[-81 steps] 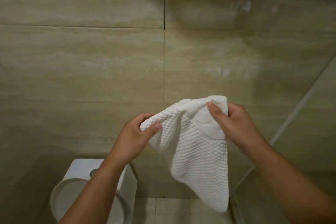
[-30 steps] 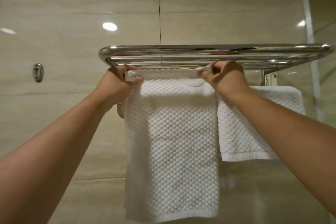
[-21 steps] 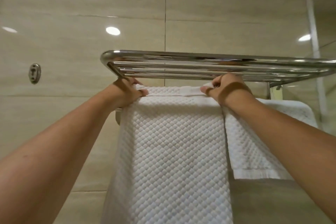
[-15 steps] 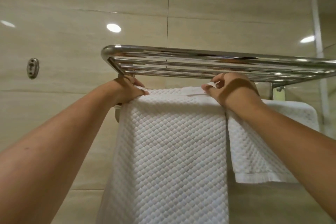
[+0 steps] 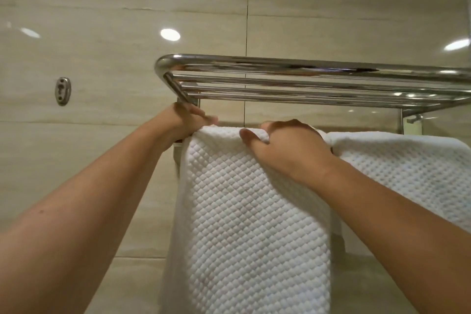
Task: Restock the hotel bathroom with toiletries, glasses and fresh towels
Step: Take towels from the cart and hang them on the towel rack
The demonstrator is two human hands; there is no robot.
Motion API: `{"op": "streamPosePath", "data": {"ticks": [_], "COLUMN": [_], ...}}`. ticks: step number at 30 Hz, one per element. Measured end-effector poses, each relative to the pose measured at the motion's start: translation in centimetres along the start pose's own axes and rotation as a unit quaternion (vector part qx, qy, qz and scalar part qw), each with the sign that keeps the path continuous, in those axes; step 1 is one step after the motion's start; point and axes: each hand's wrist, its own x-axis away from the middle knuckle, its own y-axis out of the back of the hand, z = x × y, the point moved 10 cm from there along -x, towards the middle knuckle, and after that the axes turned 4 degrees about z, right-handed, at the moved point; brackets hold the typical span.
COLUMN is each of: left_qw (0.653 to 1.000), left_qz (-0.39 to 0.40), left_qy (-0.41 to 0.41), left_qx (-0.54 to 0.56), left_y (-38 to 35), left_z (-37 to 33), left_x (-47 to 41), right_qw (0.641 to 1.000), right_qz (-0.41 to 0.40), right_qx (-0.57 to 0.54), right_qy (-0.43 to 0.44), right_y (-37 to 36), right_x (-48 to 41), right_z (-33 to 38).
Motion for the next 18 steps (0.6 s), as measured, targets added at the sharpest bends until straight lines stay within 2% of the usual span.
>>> {"op": "streamPosePath", "data": {"ticks": [2, 4, 9, 11, 13, 14, 15, 18], "left_qw": [0.980, 0.948, 0.901, 0.904, 0.944, 0.953, 0.952, 0.914], "left_qz": [-0.145, -0.247, -0.289, -0.242, -0.112, -0.056, -0.004, 0.084], "left_qy": [-0.044, -0.056, 0.005, 0.026, 0.054, 0.066, 0.068, 0.046], "left_qx": [0.126, 0.193, 0.323, 0.352, 0.307, 0.291, 0.299, 0.394], "left_y": [2.5, 3.2, 0.6, -0.6, -3.1, -4.3, -5.3, -6.4], "left_z": [2.0, 5.0, 10.4, 11.0, 9.9, 9.4, 9.1, 7.9], "left_x": [1.5, 4.4, 10.3, 10.2, 9.0, 8.7, 8.4, 7.6], "right_qw": [1.000, 0.999, 0.996, 0.996, 0.995, 0.994, 0.993, 0.990], "right_qz": [0.011, 0.033, 0.061, 0.067, 0.079, 0.087, 0.095, 0.121], "right_qx": [-0.005, -0.018, -0.036, -0.038, -0.042, -0.042, -0.044, -0.053], "right_qy": [-0.006, -0.023, -0.055, -0.052, -0.045, -0.044, -0.045, -0.056], "right_y": [-0.2, -0.6, -0.9, -0.8, -0.9, -1.0, -1.0, -1.2], "right_x": [-0.3, -0.5, -1.8, -2.1, -2.4, -2.4, -2.5, -2.8], "right_z": [0.1, 0.1, -0.2, 0.0, 0.2, 0.2, 0.2, 0.2]}}
